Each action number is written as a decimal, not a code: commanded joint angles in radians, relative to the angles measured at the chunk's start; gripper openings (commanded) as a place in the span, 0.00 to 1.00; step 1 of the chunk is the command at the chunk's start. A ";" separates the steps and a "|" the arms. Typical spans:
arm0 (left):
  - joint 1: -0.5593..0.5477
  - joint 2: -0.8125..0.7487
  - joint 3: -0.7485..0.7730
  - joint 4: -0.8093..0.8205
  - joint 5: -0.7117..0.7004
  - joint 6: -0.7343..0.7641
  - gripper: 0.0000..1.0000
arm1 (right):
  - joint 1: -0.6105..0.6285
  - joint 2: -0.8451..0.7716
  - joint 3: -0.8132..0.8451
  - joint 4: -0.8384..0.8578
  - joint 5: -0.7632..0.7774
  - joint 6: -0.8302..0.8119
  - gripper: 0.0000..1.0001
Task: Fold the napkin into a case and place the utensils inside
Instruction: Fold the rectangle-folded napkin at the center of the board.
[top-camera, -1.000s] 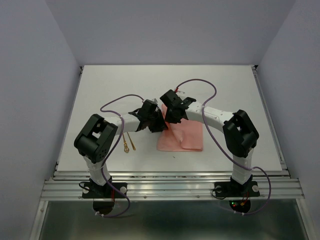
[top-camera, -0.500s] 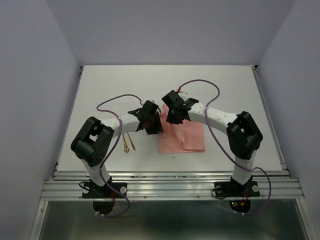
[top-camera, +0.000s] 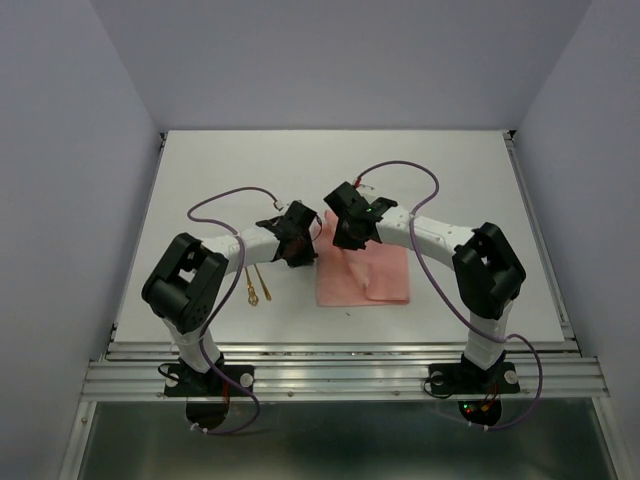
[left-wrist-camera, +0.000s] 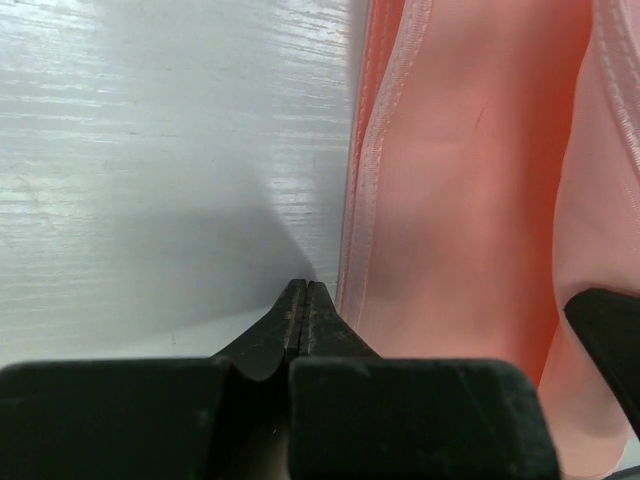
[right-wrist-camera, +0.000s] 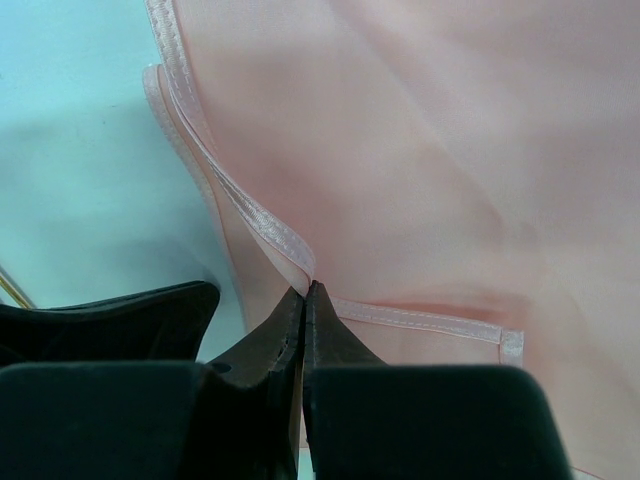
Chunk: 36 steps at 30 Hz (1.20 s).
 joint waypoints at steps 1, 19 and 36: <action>-0.001 0.035 0.018 -0.003 0.004 0.021 0.00 | 0.005 -0.029 -0.001 0.046 -0.008 -0.002 0.01; -0.002 0.072 0.021 0.019 0.027 0.024 0.00 | 0.014 -0.012 0.027 0.064 -0.056 0.011 0.01; -0.002 0.063 0.018 0.025 0.062 0.024 0.00 | 0.033 -0.014 0.070 0.058 -0.048 0.018 0.01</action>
